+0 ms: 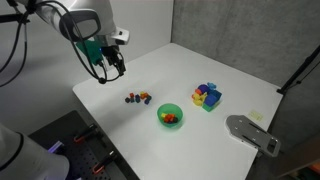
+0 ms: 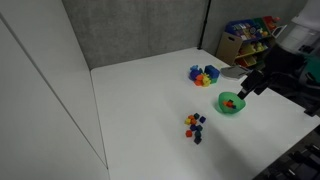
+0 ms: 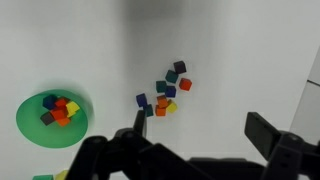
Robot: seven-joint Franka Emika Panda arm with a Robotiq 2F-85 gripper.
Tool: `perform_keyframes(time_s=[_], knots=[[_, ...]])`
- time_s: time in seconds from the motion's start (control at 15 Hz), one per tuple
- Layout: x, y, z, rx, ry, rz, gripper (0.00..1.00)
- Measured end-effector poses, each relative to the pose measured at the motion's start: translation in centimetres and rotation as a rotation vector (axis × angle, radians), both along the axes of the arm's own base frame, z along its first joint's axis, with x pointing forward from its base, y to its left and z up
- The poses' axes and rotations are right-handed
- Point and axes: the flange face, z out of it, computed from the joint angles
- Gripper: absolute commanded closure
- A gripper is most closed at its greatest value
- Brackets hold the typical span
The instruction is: Put one purple block in the green bowl
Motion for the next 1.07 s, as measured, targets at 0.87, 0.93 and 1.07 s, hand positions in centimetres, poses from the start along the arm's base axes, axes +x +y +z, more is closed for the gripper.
perform_keyframes(time_s=[0.87, 0.93, 1.07], knots=[[6.5, 3.5, -11.5, -0.128, 0.155, 0.055, 0.00], [7.0, 3.9, -12.4, -0.127, 0.167, 0.059, 0.00], [7.7, 4.6, -14.3, -0.126, 0.190, 0.067, 0.00]])
